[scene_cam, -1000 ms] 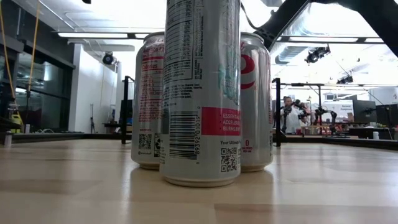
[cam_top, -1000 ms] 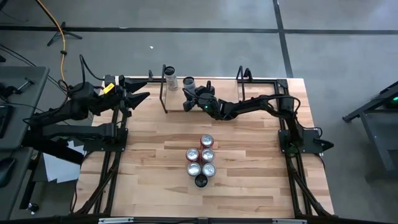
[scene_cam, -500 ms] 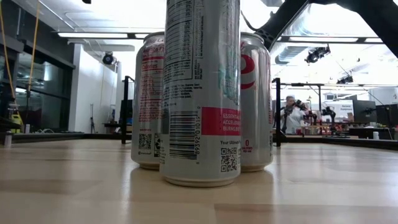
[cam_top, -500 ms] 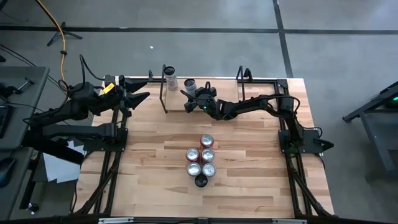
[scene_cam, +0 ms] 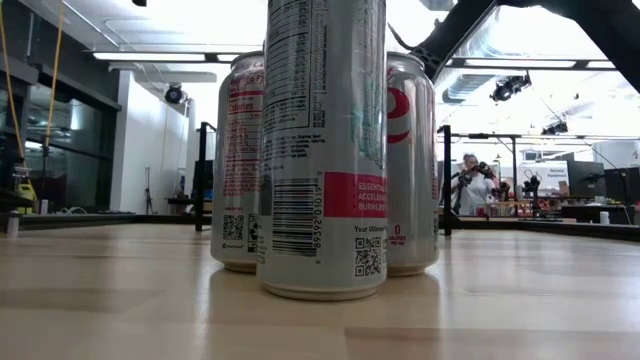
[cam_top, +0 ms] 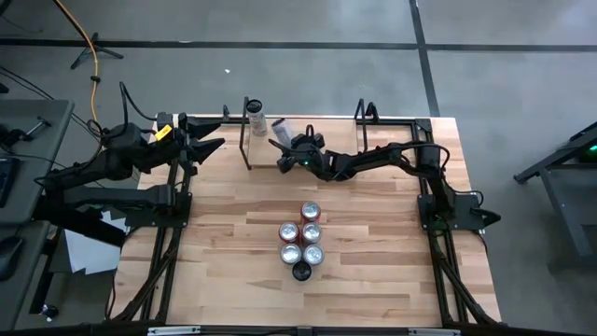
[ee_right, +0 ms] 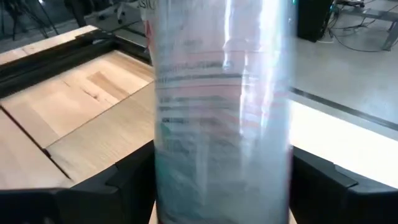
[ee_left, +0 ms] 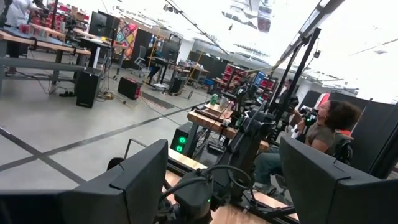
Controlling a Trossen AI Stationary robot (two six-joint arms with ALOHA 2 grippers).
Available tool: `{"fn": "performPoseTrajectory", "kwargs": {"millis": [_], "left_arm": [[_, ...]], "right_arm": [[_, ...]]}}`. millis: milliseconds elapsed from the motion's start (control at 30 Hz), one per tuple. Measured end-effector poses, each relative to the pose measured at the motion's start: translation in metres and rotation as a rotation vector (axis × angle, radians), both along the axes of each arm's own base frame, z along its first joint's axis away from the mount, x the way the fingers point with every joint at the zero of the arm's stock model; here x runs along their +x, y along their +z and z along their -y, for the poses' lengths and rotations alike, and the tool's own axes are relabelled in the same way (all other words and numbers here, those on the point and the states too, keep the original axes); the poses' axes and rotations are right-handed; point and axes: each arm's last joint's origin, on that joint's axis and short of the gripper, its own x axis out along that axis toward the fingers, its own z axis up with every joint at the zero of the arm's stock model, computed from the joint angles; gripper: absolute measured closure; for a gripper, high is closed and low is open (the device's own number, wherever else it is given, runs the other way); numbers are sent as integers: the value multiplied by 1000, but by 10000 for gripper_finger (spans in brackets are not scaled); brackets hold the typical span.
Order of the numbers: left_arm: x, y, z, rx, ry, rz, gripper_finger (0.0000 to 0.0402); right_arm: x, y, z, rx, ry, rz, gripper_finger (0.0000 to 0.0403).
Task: Place canned beverage on shelf
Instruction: Put the top white soda can aligned with the other white soda can on the shelf
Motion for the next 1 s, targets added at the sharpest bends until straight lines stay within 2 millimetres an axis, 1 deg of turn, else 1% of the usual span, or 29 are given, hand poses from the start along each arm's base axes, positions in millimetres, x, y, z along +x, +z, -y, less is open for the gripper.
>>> {"fn": "performPoseTrajectory", "kwargs": {"millis": [100, 333, 833, 1000], "left_arm": [[0, 0, 0, 0, 0, 0, 142], [0, 0, 0, 1, 0, -1, 142], [0, 0, 0, 1, 0, -1, 142], [0, 0, 0, 2, 0, -2, 142]], "right_arm": [[-2, -4, -1, 27, -6, -27, 124], [-5, -8, 1, 84, -51, -31, 124], [-5, -9, 0, 61, -27, -72, 123], [-4, -9, -1, 87, 0, -54, 123]]}}
